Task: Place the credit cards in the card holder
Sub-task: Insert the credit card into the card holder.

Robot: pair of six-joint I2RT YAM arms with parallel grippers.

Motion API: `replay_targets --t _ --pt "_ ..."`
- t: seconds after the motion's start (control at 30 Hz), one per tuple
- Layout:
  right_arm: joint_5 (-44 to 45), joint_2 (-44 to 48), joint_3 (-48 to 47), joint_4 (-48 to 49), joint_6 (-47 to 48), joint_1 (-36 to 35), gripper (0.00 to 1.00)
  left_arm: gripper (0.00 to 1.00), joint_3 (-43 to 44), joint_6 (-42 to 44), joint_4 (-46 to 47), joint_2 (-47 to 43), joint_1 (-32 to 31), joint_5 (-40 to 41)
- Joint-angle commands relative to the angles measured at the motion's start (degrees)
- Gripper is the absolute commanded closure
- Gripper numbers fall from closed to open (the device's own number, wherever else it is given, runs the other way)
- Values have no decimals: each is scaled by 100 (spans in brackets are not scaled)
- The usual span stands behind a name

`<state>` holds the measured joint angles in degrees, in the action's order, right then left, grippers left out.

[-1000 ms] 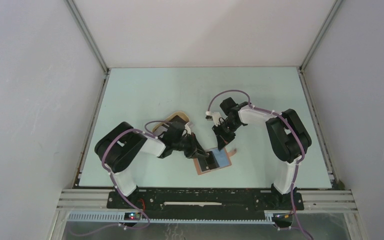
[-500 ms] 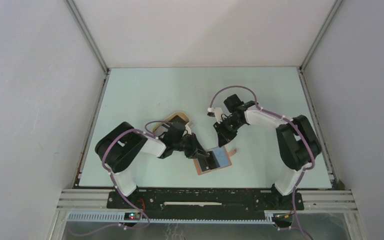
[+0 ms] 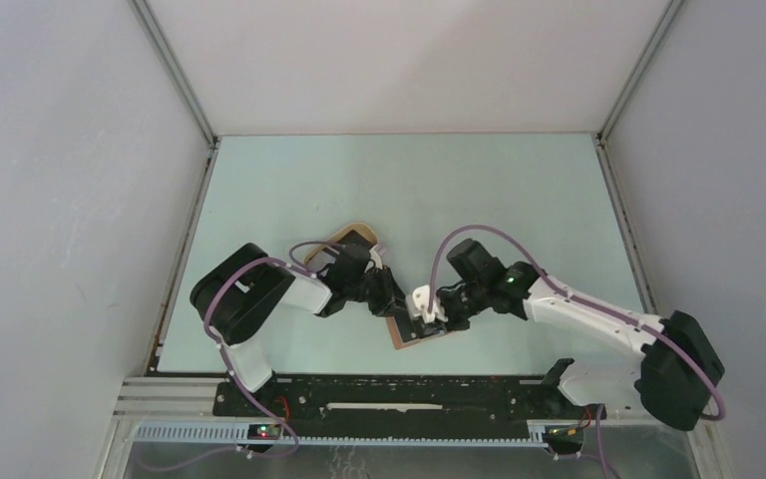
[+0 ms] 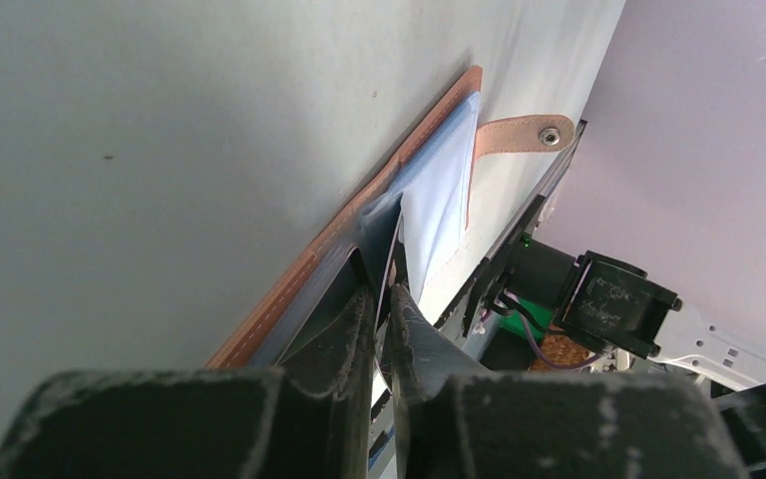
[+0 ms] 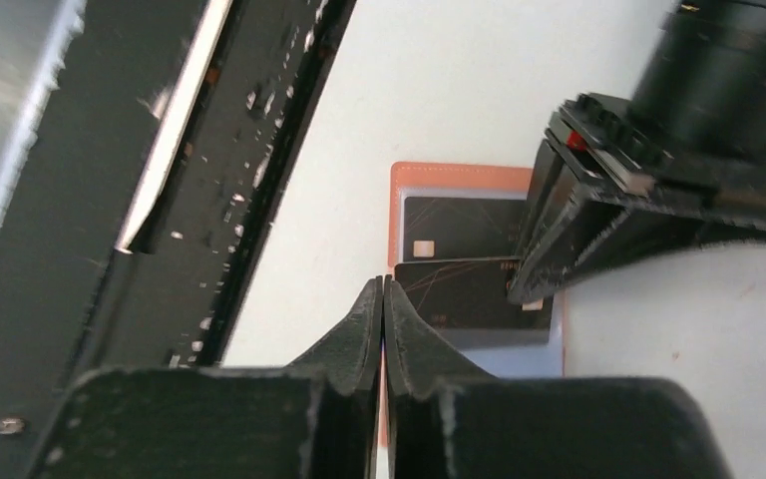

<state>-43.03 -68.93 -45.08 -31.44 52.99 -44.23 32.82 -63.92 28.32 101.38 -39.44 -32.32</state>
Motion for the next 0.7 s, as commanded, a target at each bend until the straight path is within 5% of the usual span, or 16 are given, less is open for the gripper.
replay_targets --t 0.0,0.27,0.67 --pt "886 -480 76 838 1049 -667 98 85 30 163 -415 171 -39 214" --pt "2410 -1308 43 1837 648 -1539 100 84 43 172 -431 175 -42 236" --pt "3079 -1796 -97 1924 436 -1602 100 83 49 214 -471 173 -41 229"
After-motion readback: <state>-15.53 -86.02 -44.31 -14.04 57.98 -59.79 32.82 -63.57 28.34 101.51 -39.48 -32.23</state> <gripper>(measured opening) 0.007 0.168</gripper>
